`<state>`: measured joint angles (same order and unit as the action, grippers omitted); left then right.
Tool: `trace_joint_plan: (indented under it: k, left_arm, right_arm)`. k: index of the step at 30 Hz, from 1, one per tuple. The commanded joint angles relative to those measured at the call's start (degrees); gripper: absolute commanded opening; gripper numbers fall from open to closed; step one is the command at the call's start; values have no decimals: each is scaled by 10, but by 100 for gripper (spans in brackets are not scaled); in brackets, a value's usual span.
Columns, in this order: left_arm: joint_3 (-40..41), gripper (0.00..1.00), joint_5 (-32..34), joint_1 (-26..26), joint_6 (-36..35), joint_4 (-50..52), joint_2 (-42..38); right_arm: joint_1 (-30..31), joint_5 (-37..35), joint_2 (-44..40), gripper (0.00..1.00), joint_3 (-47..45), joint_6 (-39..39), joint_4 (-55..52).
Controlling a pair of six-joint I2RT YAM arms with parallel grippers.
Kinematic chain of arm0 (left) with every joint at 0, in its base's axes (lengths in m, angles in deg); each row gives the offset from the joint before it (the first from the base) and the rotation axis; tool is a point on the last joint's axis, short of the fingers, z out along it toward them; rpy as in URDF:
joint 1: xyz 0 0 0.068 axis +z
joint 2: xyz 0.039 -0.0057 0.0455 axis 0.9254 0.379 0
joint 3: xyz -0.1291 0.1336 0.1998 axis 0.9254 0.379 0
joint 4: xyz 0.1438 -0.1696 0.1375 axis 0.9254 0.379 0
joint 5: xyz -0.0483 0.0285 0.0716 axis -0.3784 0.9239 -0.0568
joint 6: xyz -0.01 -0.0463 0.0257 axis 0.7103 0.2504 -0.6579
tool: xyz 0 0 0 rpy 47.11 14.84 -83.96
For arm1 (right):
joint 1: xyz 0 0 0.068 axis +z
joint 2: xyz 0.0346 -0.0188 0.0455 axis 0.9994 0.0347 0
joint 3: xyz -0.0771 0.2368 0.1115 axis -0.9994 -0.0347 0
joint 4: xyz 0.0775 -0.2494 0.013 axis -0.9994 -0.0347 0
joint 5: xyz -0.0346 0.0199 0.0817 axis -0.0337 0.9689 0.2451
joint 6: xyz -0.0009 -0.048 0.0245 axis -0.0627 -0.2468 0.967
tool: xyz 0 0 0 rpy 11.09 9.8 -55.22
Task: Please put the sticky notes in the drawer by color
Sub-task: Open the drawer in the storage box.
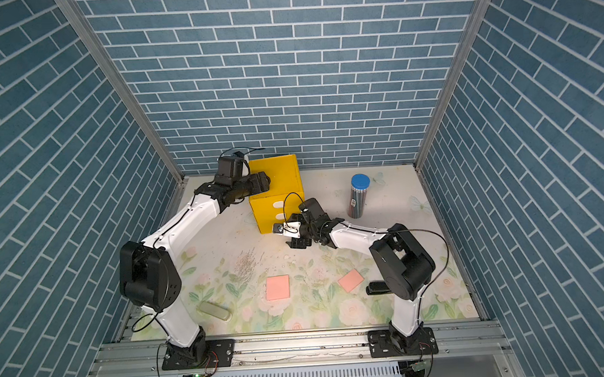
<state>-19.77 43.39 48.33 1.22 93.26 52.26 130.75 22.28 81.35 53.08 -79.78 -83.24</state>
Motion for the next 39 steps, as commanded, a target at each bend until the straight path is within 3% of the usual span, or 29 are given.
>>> trace_joint_plan:
  k: [1,12,24,31,39]
  left_arm:
    - [15,90,-8,-2,-13,35,-7]
    - [29,90,-14,-3,-12,27,-19]
    - [43,90,-10,-3,-10,18,-16]
    - [50,90,-16,-3,-10,26,-18]
    - [59,91,-19,-2,-4,23,-28]
  right_arm:
    - [2,8,38,73,39,-6,-30]
    - [1,-16,79,75,67,-27,-45]
    - [3,-11,139,74,146,-56,-167]
    - [15,57,91,71,102,-26,-211]
    - [61,69,15,65,-12,66,-186]
